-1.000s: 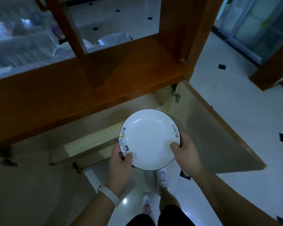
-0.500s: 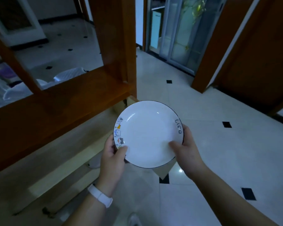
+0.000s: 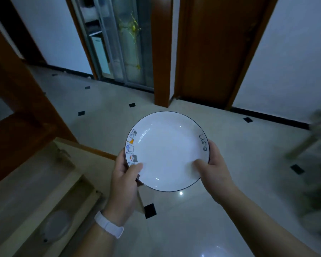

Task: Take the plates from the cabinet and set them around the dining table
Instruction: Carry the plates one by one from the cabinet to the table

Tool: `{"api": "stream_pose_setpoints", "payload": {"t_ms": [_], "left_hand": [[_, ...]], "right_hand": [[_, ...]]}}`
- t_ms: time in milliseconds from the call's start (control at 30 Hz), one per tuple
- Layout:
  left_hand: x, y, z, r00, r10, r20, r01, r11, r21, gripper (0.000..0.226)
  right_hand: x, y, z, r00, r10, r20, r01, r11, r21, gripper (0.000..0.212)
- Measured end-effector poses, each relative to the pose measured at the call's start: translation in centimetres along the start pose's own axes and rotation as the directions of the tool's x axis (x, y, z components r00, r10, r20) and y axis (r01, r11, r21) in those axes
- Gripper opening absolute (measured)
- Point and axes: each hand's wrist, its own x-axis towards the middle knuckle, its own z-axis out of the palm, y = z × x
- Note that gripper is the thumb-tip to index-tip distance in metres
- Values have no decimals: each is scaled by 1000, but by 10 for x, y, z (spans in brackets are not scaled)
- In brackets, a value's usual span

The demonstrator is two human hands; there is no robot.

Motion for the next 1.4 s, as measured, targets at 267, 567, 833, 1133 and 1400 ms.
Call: {"api": "stream_pose_setpoints", "payload": {"t_ms": [267,567,833,1133,1400], "left_hand": [[-30,-47,163,966,-63,251,51,997,54,44],[-42,-87,305,828,-183,530,121,981,149,48],[6,-131,382,730,-275,626,171,960,222,52],[155,-161,476,620,-346,704,186,937,296,49],[271,-158,546,571,-337,749,179,941,287,52]], "right_hand": [[-29,23,-170,970,78,-231,-56,993,100,53],[-61,39,-298,839,108,-533,-19,985,170,48],[-24,62,-344,707,169,-687,-90,985,149,57],[124,63,-382,610,203,-766,-126,979,159,53],[243,46,-401,541,184,-820,-129,982,136,57]]}}
